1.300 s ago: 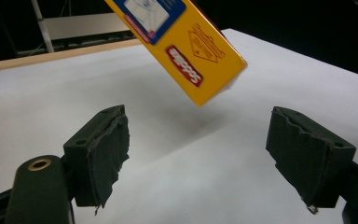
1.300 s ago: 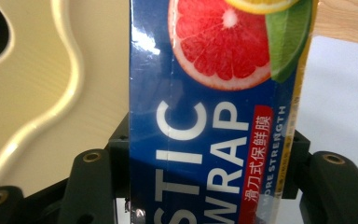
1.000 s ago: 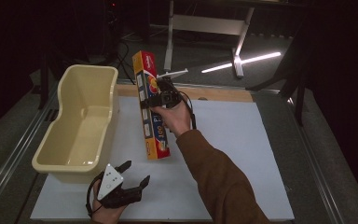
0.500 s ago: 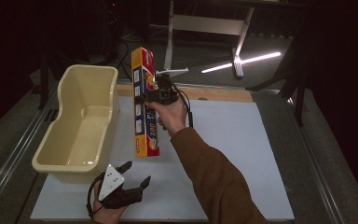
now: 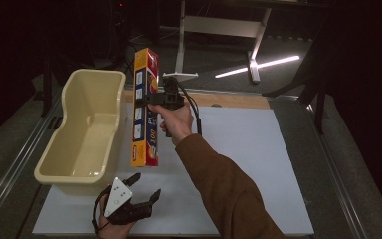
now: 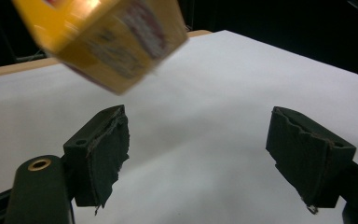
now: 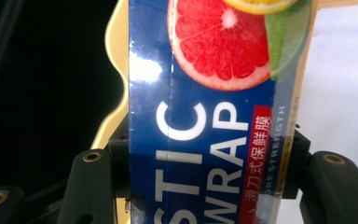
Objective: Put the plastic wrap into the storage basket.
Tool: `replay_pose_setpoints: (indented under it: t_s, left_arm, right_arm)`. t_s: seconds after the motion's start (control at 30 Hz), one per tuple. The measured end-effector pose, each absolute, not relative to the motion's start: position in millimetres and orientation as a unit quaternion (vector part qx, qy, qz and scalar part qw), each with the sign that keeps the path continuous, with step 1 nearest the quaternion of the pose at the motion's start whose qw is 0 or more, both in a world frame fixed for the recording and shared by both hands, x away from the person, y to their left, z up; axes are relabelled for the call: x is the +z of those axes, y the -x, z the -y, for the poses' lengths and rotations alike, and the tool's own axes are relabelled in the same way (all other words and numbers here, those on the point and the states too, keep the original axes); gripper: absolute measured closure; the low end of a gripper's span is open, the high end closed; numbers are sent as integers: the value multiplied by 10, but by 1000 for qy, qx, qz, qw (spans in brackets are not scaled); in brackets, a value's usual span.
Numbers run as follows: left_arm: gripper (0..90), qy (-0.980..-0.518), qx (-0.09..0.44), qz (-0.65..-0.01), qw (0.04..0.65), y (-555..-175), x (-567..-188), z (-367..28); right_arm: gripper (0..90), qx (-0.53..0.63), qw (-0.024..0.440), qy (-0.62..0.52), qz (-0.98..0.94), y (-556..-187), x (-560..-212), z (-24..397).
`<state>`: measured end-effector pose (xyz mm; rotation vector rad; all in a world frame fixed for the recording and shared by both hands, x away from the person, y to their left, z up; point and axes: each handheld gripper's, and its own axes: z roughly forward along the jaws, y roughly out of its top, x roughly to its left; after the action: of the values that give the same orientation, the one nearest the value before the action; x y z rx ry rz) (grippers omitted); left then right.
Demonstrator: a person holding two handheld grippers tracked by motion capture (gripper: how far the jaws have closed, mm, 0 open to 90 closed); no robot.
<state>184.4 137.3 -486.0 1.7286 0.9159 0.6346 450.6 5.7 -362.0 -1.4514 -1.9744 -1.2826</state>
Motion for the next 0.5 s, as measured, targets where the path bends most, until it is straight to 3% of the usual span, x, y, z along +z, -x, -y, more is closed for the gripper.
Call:
replay_pose_setpoints:
  t_s: [0.5]
  left_arm:
    - [206,-724,280,-371,510,-1793,-4849,-1335]
  right_arm:
    - [416,-468,247,519,671,-4480,-3510,-391]
